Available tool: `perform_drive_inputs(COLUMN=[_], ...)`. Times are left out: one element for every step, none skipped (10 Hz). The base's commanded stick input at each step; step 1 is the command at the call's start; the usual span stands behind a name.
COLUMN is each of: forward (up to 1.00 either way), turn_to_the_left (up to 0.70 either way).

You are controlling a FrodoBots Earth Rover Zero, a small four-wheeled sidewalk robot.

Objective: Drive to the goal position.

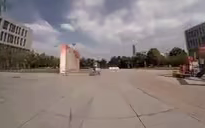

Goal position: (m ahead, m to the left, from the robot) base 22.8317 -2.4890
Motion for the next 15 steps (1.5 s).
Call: perform_drive_inputs(forward=[1.00,1.00,1.00,1.00,1.00,1.00,1.00,1.00,1.00,1.00,1.00,1.00,1.00,1.00,1.00], turn_to_the_left=[-0.33,-0.20,-0.34,-0.31,-0.20,-0.27,-0.34,-0.35,-0.15,0.02,0.02,0.02,0.02,0.02,0.02])
